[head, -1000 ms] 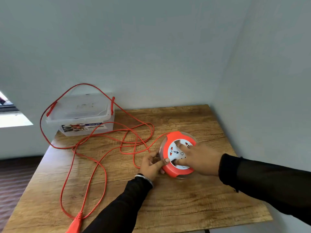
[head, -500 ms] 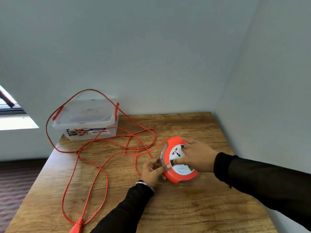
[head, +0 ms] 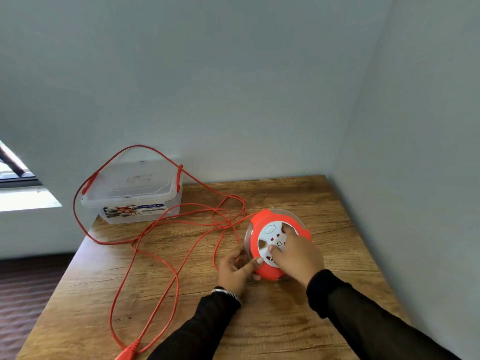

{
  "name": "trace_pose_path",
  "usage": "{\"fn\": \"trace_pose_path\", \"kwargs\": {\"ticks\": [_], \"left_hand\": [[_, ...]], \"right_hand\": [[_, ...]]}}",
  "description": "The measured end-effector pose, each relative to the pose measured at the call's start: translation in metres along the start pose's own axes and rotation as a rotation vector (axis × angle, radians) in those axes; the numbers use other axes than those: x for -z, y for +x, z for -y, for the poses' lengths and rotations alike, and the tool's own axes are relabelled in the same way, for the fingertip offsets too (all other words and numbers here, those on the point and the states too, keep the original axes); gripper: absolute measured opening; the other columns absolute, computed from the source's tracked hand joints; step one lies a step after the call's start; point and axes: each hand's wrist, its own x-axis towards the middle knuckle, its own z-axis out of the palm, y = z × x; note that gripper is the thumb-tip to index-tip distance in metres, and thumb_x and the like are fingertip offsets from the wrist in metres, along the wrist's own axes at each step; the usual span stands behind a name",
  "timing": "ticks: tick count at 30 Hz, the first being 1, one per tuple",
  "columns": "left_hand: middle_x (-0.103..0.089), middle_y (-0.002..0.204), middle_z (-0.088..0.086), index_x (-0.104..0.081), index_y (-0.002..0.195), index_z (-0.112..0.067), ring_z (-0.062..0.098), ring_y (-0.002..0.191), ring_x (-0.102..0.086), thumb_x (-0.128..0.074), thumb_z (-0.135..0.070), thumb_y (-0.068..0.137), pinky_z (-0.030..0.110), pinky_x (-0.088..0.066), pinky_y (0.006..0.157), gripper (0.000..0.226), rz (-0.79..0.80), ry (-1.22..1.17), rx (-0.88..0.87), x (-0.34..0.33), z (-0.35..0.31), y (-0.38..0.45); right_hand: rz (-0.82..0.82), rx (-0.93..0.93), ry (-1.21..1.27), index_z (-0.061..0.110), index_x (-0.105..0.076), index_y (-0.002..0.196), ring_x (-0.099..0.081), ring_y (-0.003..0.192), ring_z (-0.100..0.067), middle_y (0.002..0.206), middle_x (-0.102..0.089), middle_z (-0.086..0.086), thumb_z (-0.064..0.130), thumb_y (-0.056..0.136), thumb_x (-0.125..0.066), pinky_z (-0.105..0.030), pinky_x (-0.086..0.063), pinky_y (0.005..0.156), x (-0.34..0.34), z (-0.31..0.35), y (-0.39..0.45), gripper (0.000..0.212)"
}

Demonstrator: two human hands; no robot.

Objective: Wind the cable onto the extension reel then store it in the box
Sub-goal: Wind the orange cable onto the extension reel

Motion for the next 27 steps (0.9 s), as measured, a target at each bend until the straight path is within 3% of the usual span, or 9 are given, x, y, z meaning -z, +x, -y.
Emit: {"fn": "trace_pose_path", "kwargs": {"ticks": [3,7,9,12,15,19,22,25,27], "left_hand": [[-0.070,0.077,0.009,-0.068,0.094,-0.013,0.021,0.052,-0.061,-0.069,0.011,0.074,0.025,-0.053,0.041,0.031,-0.007,-0.006,0.012,0.000,0.000,0.001],[-0.073,0.077,0.006,-0.067,0.091,-0.015,0.018,0.056,-0.064,-0.069,0.011,0.074,0.024,-0.053,0.041,0.031,-0.005,-0.007,0.030,-0.002,0.003,0.002],[-0.074,0.075,0.004,-0.068,0.092,-0.016,0.018,0.053,-0.064,-0.070,0.009,0.075,0.024,-0.052,0.041,0.030,-0.015,-0.001,0.030,-0.002,0.003,0.002],[-0.073,0.071,0.000,-0.067,0.099,-0.011,0.015,0.052,-0.062,-0.072,0.005,0.075,0.022,-0.052,0.042,0.030,0.000,0.054,0.025,-0.002,0.004,0.003],[-0.068,0.060,-0.004,-0.069,0.081,-0.014,0.014,0.051,-0.060,-0.077,-0.007,0.074,0.023,-0.050,0.041,0.013,0.012,0.178,0.034,-0.003,0.007,0.001],[-0.056,0.052,-0.010,-0.067,0.069,-0.020,0.002,0.048,-0.048,-0.070,-0.028,0.082,0.014,-0.037,0.048,0.015,-0.058,0.655,-0.187,0.008,0.002,0.007],[-0.055,0.078,-0.005,-0.063,0.087,-0.014,0.012,0.069,-0.051,-0.068,-0.019,0.080,0.024,-0.042,0.065,0.010,-0.193,0.938,-0.369,0.021,-0.018,0.023],[-0.051,0.118,0.005,-0.054,0.118,-0.017,0.026,0.104,-0.053,-0.060,-0.021,0.080,0.036,-0.045,0.090,0.038,-0.089,1.266,-0.262,0.027,-0.031,0.046],[-0.042,0.134,0.007,-0.044,0.131,-0.027,0.031,0.116,-0.048,-0.054,-0.023,0.082,0.040,-0.043,0.096,0.051,-0.049,1.487,-0.239,0.028,-0.033,0.058]], "right_hand": [[0.144,-0.141,0.399,0.015,-0.035,0.141,-0.062,0.102,-0.025,0.122,-0.062,-0.007,0.024,0.084,-0.062,-0.029,-0.049,0.074,0.000,0.000,0.003,0.064],[0.187,-0.308,0.752,-0.001,-0.050,0.119,-0.058,0.056,-0.020,0.097,-0.068,-0.017,0.006,0.081,-0.063,-0.024,-0.043,0.042,-0.004,0.002,0.003,0.040],[0.186,-0.304,0.760,0.001,-0.050,0.115,-0.057,0.054,-0.018,0.096,-0.069,-0.016,0.008,0.080,-0.065,-0.024,-0.042,0.042,-0.006,0.002,0.002,0.039],[0.168,-0.263,0.682,0.007,-0.052,0.111,-0.063,0.070,-0.021,0.096,-0.069,-0.010,0.019,0.077,-0.071,-0.029,-0.047,0.051,-0.006,0.000,0.003,0.041],[0.143,-0.224,0.534,0.008,-0.065,0.094,-0.068,0.082,-0.026,0.088,-0.072,-0.010,0.033,0.075,-0.075,-0.036,-0.052,0.069,0.000,-0.005,0.008,0.033],[0.142,-0.203,0.353,0.013,-0.063,0.071,-0.067,0.065,-0.017,0.065,-0.070,-0.003,0.044,0.074,-0.074,-0.030,-0.047,0.059,0.013,-0.016,0.015,0.033],[0.142,-0.197,0.251,0.009,-0.061,0.087,-0.068,0.063,-0.016,0.059,-0.070,-0.003,0.051,0.076,-0.070,-0.031,-0.048,0.063,0.020,-0.025,0.020,0.044],[0.124,-0.186,0.185,0.013,-0.057,0.120,-0.068,0.072,-0.016,0.079,-0.074,-0.002,0.062,0.074,-0.066,-0.028,-0.046,0.060,0.024,-0.032,0.022,0.068],[0.124,-0.158,0.130,0.018,-0.053,0.127,-0.068,0.079,-0.016,0.095,-0.072,-0.002,0.072,0.068,-0.062,-0.028,-0.047,0.064,0.026,-0.034,0.023,0.080]]}}
